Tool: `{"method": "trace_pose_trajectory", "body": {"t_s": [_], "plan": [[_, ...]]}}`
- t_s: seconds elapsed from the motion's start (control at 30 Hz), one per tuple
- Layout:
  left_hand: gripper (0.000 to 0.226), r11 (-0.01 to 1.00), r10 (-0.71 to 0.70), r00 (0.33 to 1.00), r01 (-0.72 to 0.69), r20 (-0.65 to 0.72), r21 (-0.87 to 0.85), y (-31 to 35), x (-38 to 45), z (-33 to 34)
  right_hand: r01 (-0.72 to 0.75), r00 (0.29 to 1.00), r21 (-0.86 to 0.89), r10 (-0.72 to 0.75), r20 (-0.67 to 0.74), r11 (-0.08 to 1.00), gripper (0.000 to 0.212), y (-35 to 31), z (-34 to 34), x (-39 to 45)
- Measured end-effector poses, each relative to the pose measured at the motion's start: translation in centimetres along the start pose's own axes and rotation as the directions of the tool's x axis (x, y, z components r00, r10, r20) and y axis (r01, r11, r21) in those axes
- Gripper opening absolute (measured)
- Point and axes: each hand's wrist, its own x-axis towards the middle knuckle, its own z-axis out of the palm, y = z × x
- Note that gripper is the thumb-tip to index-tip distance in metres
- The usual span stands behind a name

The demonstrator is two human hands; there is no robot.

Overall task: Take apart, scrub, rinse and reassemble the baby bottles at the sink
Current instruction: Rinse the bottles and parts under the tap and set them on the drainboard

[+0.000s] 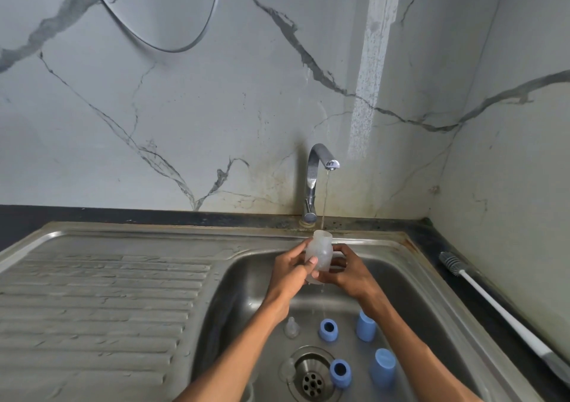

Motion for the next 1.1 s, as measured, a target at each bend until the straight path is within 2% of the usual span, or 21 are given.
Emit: {"method": "trace_pose_trajectory", "body": {"t_s": [0.27, 0.37, 0.5, 0.57, 0.63, 0.7, 0.8, 0.83, 0.97, 1.03, 1.1], "plan": [[0.04, 0.998, 0.001, 1.0, -0.003, 0.029, 0.057, -0.2, -0.1, -0.1, 0.025, 0.999, 0.012, -0.024, -0.033, 1.0, 0.068, -0.2, -0.3, 0.1], [0.032, 0.998, -0.056, 0.998, 0.057, 0.03, -0.041, -0.1, 0.0, -0.1, 0.003, 0.999, 0.081, 0.001, -0.052, 0.997, 0.072, 0.0, -0.4, 0.1], [0.022, 0.944, -0.243, 0.969, 0.248, 0.051, -0.216, -0.1, 0.0, 0.0, -0.022, 1.0, 0.159, 0.025, -0.017, 0.987, 0.086, 0.1, -0.2, 0.3], [0.019, 0.924, -0.265, 0.963, 0.268, 0.049, -0.274, -0.1, 0.1, 0.0, -0.035, 0.999, 0.176, 0.034, 0.008, 0.984, 0.089, -0.1, -0.2, 0.2], [0.018, 0.93, -0.231, 0.973, 0.22, -0.002, -0.293, 0.0, 0.2, 0.0, -0.032, 0.999, 0.122, 0.027, 0.045, 0.992, 0.077, -0.2, -0.2, 0.0], [0.023, 0.951, -0.184, 0.978, 0.153, -0.096, -0.268, 0.1, 0.5, -0.2, -0.031, 0.998, 0.149, 0.023, 0.06, 0.988, 0.066, -0.2, -0.3, -0.2], [0.037, 0.989, -0.057, 0.973, 0.025, -0.222, -0.145, 0.1, 1.2, -0.8, -0.074, 0.997, 0.379, 0.082, -0.006, 0.923, 0.056, -0.8, -0.7, -0.4], [0.042, 0.996, 0.011, 0.969, -0.031, -0.246, -0.08, 0.0, 1.4, -1.0, -0.069, 0.996, 0.399, 0.083, -0.019, 0.914, 0.054, -0.9, -0.8, -0.4], [0.05, 0.955, 0.272, 0.927, -0.227, -0.258, 0.192, -0.1, 1.5, -1.0, -0.067, 0.997, 0.158, 0.062, 0.034, 0.985, 0.04, -0.8, -0.9, -0.4], [0.047, 0.936, 0.326, 0.912, -0.276, -0.248, 0.217, -0.3, 1.5, -0.9, -0.086, 0.994, 0.08, 0.08, 0.071, 0.993, 0.034, -0.6, -0.6, -0.3], [0.05, 0.929, 0.344, 0.908, -0.293, -0.238, 0.226, -0.4, 1.5, -0.9, -0.059, 0.994, 0.017, 0.057, 0.093, 0.998, 0.037, -0.7, -0.4, -0.3]]}}
